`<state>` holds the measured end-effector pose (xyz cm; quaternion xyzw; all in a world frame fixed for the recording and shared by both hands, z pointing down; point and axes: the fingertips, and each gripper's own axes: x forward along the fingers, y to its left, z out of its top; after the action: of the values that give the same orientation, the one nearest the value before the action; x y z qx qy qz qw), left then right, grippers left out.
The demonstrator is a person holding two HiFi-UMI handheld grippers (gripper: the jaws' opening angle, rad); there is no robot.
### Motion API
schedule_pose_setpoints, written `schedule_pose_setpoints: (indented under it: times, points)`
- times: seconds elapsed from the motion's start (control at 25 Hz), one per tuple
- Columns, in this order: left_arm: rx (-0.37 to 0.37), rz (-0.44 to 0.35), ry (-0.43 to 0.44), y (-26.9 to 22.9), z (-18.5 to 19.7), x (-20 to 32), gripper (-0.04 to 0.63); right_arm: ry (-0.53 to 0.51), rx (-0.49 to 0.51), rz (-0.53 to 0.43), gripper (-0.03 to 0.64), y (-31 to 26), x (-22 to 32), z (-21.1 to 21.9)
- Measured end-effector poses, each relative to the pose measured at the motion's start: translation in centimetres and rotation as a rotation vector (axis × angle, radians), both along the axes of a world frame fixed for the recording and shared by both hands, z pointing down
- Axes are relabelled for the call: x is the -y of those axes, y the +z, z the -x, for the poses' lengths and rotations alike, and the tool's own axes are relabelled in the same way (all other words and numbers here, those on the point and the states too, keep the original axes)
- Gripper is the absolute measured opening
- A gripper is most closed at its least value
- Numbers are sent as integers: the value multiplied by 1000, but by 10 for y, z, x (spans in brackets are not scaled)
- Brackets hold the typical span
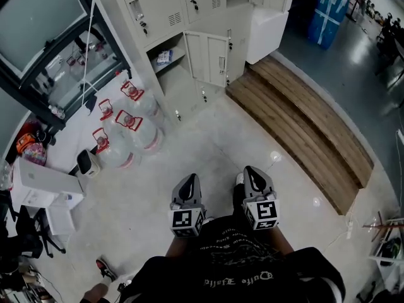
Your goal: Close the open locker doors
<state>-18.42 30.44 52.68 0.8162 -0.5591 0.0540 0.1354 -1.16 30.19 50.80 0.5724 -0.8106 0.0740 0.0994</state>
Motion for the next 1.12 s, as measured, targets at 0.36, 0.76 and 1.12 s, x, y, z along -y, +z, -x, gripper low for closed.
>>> schedule_pose_setpoints:
  times: [0.36, 0.76, 1.12]
  points:
    - [18, -11, -86, -4, -48, 106, 8, -100, 24, 1, 6, -3, 129, -47]
    - [14, 5, -146, -11, -123, 205, 8, -170, 40, 50, 6, -1, 233, -117]
    - [24, 15, -185, -4, -160, 254, 8, -223, 45, 86, 6, 2, 288, -150]
